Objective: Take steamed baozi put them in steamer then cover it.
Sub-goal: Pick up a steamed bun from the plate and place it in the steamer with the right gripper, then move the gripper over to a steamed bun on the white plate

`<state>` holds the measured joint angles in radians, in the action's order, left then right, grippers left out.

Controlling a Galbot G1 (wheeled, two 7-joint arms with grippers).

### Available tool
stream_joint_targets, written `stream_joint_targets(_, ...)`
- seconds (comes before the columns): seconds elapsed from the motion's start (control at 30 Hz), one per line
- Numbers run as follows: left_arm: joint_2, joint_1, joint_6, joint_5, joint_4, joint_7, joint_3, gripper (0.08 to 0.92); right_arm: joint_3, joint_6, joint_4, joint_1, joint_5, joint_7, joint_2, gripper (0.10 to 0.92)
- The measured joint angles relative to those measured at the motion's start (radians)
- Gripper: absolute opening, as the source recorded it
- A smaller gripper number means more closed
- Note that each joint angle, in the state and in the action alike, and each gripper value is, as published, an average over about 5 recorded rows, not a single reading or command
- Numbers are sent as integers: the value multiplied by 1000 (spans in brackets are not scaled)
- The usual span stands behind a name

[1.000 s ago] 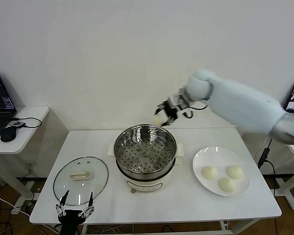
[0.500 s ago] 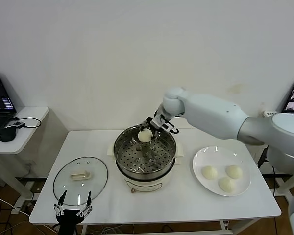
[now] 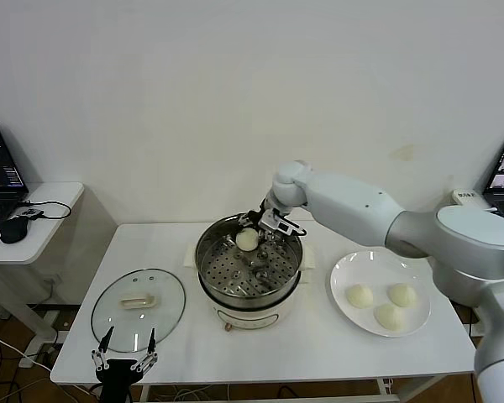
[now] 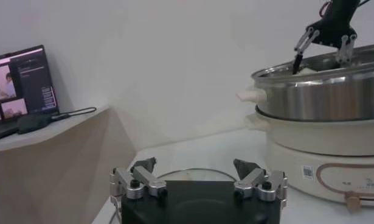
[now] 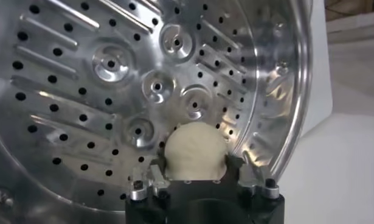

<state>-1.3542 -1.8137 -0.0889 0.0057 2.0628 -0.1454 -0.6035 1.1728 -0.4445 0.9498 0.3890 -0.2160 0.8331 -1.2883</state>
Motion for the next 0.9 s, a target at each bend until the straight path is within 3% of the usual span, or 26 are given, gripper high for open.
stream_joint_targets(0.27,12,-10,-6,0,-2,1,3,823,40,248,178,124,187,99,113,823)
stream_joint_targets(0.5,23,-17,-10,1,4,2,7,823,53,509,379,208,323,152,302,823)
stream_joint_targets(0.9,48,-17,-9,11,5,3,14,823,-94,683,602,37,305,191,711,823)
